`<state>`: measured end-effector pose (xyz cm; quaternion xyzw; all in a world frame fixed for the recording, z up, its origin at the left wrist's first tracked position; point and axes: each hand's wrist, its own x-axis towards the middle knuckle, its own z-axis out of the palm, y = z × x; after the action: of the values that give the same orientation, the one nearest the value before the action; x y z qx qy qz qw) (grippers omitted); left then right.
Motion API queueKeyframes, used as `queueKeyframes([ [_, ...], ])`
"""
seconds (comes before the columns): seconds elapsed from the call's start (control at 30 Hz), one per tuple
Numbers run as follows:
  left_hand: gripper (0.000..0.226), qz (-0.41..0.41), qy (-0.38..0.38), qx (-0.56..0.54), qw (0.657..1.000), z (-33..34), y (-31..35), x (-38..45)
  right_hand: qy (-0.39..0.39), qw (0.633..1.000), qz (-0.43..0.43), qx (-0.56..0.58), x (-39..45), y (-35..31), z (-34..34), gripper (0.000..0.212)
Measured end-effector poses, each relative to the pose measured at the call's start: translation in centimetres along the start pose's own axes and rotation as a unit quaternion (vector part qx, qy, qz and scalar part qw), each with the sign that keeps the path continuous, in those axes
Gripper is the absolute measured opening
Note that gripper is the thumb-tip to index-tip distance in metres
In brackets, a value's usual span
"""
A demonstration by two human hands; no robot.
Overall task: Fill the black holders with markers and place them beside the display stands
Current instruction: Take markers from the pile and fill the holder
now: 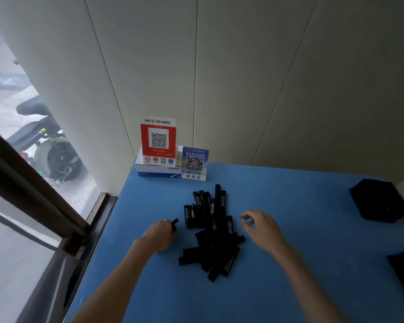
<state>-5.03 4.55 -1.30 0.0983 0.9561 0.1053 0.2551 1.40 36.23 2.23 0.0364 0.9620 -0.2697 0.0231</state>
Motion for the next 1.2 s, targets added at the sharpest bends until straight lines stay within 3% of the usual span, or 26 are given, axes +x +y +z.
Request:
queueKeyframes([
  [0.1, 0.024, -0.075, 0.050, -0.202, 0.975, -0.4, 0.4, 1.0, 0.003, 1.000, 0.009, 0.003, 0.1, 0.1, 0.1, 0.013],
  [0.2, 0.034, -0.118, 0.131, -0.277, 0.944, -0.6, 1.3, 1.9, 0.014, 1.000, 0.016, 0.006, -0.1, 0.5, 0.4, 0.013],
  [0.27, 0.042, -0.129, 0.138, -0.304, 0.934, -0.7, 2.0, 2.6, 0.010, 1.000, 0.020, 0.005, -0.3, 0.7, 0.5, 0.013],
  [0.4, 0.051, -0.125, 0.098, -0.249, 0.955, -0.9, 2.9, 3.6, -0.003, 1.000, 0.029, 0.009, -0.1, 0.7, 0.6, 0.015],
  [0.6, 0.034, -0.079, 0.076, -0.077, 0.991, -2.3, 2.8, 3.2, -0.012, 0.999, 0.047, 0.001, 0.5, 0.8, 1.2, 0.013],
  [0.73, 0.035, -0.095, 0.093, -0.099, 0.986, -1.6, 1.1, 2.5, -0.019, 0.997, 0.080, -0.009, 0.9, 0.2, 2.1, 0.012],
  [0.83, 0.034, -0.103, 0.124, -0.268, 0.950, -1.6, 0.0, 1.8, -0.038, 0.993, 0.106, -0.027, 1.4, -0.6, 2.8, 0.019],
  [0.93, 0.015, -0.085, 0.100, -0.431, 0.893, -2.1, -0.7, 0.6, -0.063, 0.989, 0.122, -0.050, 2.0, -1.3, 3.7, 0.032],
  [1.2, 0.008, -0.076, 0.114, -0.560, 0.817, -3.6, -1.9, -1.7, -0.017, 0.982, 0.187, -0.028, 3.8, -2.3, 4.9, 0.041],
])
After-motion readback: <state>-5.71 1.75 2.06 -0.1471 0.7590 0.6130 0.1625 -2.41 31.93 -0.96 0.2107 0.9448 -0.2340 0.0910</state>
